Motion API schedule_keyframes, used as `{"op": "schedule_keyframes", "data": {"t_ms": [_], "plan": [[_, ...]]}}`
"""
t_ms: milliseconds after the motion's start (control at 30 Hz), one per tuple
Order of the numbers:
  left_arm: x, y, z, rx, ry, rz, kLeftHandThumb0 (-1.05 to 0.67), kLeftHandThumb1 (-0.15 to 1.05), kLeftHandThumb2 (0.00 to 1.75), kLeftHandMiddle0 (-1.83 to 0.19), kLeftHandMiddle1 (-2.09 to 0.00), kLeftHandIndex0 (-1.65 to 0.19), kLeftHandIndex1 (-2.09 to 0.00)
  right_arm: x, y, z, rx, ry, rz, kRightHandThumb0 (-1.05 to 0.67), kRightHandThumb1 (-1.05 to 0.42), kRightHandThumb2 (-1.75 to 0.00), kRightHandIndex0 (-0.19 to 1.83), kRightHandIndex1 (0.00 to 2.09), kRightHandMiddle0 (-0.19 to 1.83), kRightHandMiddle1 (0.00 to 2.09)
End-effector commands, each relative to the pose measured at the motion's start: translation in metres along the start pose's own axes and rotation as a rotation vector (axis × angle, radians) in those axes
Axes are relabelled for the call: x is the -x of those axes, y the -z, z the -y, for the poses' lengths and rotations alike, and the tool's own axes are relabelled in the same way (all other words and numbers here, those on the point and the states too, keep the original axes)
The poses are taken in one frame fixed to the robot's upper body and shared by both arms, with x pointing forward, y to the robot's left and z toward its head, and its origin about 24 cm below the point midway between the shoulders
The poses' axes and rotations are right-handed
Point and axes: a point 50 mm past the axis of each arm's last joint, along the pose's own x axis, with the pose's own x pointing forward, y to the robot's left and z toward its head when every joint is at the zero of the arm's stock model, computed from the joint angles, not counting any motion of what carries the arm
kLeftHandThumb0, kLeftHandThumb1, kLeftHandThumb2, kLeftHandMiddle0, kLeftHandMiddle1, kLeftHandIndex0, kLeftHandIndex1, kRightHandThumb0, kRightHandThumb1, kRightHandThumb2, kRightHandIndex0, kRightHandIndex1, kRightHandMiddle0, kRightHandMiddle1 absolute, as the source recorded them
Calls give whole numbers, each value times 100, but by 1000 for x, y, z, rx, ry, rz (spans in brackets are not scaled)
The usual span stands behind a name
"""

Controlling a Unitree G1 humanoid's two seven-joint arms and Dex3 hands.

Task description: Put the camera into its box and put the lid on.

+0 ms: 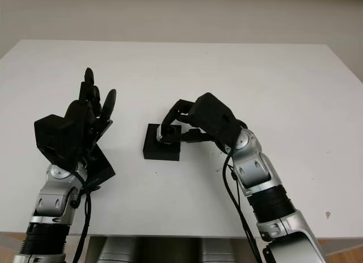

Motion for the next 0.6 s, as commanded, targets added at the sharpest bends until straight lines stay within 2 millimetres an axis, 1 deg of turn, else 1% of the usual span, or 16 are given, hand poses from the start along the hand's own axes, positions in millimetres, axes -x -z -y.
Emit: {"op": "schedule_keyframes", "data": {"t_ms": [0, 300, 567], "plan": [[2, -2, 1, -3, -2, 14, -79, 105, 45, 19, -1, 19, 0, 1, 2, 0, 22, 12, 7, -40, -91, -5, 39, 7, 34, 162], [2, -2, 3, -3, -5, 17, -80, 105, 45, 19, 0, 19, 0, -1, 4, -3, 95, 20, 16, -39, -92, -5, 41, 7, 33, 172], [3, -2, 4, 3, -11, 20, -80, 105, 45, 19, -2, 19, 0, -4, 4, -8, 187, 26, -18, -41, -92, -6, 41, 7, 33, 173]]}}
